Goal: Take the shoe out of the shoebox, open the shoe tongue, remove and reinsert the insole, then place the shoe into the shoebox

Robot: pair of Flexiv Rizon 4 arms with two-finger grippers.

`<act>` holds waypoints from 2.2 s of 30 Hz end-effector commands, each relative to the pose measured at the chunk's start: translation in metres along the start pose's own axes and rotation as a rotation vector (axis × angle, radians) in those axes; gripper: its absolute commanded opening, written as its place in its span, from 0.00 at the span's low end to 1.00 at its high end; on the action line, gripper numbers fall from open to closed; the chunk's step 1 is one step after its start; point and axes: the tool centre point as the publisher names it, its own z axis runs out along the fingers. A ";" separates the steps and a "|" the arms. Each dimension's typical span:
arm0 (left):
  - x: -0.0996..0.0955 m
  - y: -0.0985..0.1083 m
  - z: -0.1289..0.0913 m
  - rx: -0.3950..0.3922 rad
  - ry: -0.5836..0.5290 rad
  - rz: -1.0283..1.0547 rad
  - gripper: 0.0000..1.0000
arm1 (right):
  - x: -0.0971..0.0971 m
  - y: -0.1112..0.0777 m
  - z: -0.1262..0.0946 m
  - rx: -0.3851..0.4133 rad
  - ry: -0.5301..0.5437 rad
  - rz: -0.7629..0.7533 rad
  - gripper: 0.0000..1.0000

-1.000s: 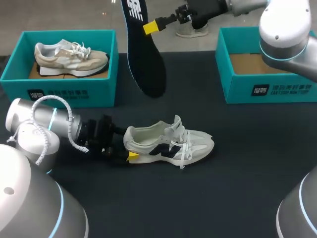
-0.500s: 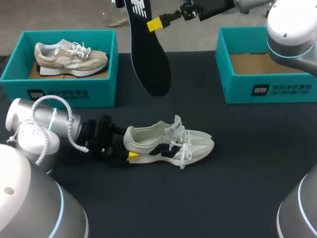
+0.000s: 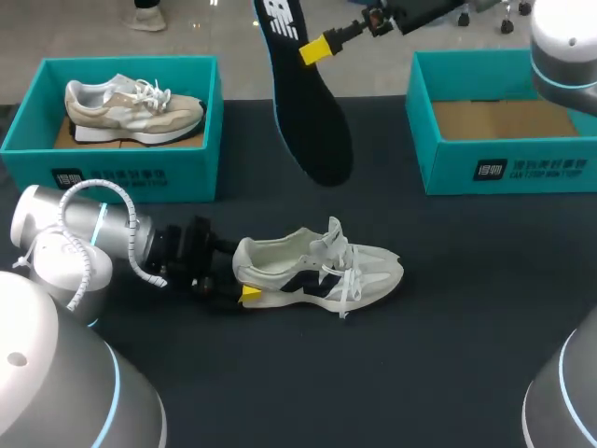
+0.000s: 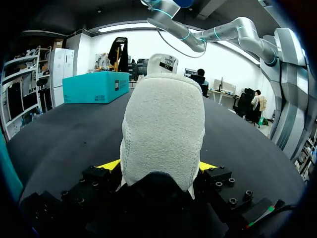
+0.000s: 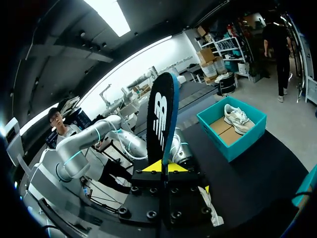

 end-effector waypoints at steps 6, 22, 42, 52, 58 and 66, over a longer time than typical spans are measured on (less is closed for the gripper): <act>-0.001 0.004 0.001 -0.006 0.001 -0.001 0.00 | 0.046 -0.007 -0.048 -0.032 -0.151 0.019 0.00; -0.001 0.004 0.001 -0.006 0.001 -0.001 0.00 | 0.086 -0.002 -0.079 -0.047 -0.305 0.131 0.00; -0.001 0.004 0.001 -0.006 0.001 -0.001 0.00 | 0.105 -0.048 -0.082 -0.122 -0.387 0.231 0.00; -0.001 0.004 0.001 -0.006 0.001 -0.001 0.00 | 0.105 -0.048 -0.082 -0.122 -0.387 0.231 0.00; -0.001 0.004 0.001 -0.006 0.001 -0.001 0.00 | 0.105 -0.048 -0.082 -0.122 -0.387 0.231 0.00; 0.000 0.003 0.000 -0.045 0.011 0.008 0.33 | 0.105 -0.048 -0.082 -0.122 -0.387 0.231 0.00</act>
